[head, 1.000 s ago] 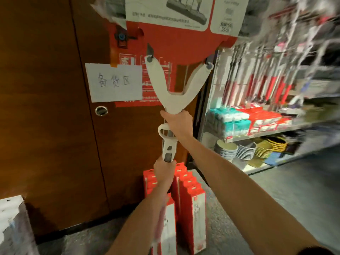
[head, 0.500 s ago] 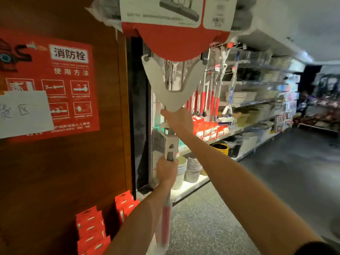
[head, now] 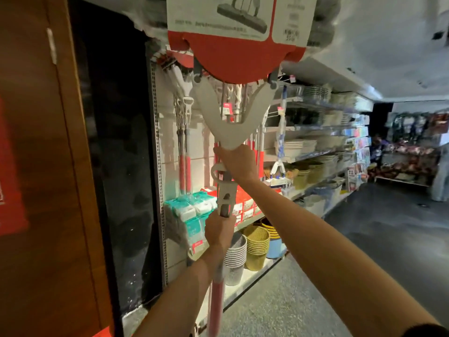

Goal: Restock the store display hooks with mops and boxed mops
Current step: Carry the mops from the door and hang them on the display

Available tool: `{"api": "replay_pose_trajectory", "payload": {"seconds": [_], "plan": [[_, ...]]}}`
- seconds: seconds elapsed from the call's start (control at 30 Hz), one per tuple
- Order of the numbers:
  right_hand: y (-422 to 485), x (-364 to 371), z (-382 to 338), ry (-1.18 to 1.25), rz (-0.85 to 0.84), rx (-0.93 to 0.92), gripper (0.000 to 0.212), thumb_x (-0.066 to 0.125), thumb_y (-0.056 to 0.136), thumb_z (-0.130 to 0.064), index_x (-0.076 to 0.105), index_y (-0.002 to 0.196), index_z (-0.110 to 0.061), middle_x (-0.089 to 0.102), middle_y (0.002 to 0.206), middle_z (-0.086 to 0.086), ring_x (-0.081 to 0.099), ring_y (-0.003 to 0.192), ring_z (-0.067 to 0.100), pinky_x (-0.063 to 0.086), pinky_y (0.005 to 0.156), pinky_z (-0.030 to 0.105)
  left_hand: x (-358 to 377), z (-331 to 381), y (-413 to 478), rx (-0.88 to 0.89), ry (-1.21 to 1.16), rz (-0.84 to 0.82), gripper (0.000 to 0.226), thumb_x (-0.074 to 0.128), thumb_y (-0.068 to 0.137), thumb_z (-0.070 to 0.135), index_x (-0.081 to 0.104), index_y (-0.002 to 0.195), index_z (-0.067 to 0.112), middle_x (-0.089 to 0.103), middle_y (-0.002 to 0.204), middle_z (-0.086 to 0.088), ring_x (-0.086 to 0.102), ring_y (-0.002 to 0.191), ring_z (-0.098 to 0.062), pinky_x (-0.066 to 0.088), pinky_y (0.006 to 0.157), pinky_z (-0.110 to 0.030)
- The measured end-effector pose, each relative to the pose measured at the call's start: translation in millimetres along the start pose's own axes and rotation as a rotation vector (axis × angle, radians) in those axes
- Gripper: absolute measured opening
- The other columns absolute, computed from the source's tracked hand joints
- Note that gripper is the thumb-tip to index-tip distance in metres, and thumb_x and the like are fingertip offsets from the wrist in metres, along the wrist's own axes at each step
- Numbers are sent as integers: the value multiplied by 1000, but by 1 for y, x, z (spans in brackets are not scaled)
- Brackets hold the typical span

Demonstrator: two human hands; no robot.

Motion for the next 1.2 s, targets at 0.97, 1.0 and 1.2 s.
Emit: {"api": "replay_pose_trajectory", "payload": {"seconds": [0.97, 1.0, 1.2], "plan": [[497, 72, 132, 267, -212, -267, 21, 69, 80, -34, 63, 85, -15, 63, 73, -2, 57, 55, 7, 44, 48, 19, 245, 94, 446, 180, 4, 261, 26, 62, 58, 30, 68, 71, 9, 67, 65, -6, 68, 68, -30, 56, 62, -37], [511, 80, 134, 274, -204, -267, 22, 70, 80, -35, 63, 87, -15, 64, 78, 0, 58, 59, 9, 45, 52, 22, 246, 94, 463, 173, 20, 265, 25, 62, 59, 30, 67, 71, 9, 67, 65, -6, 68, 68, -28, 57, 63, -38], [584, 129, 137, 275, -210, -243, 43, 68, 77, -44, 65, 101, -9, 67, 95, 5, 63, 80, 21, 49, 65, 28, 247, 109, 539, 147, 28, 257, 13, 62, 65, 18, 54, 56, 15, 59, 57, 0, 61, 60, -23, 49, 59, -29]]}}
Point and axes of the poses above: each hand's wrist, its own y-axis towards the middle knuckle, its own x-axis out of the palm, z = x × y, the point moved 2 cm from there along y, towards the middle knuckle
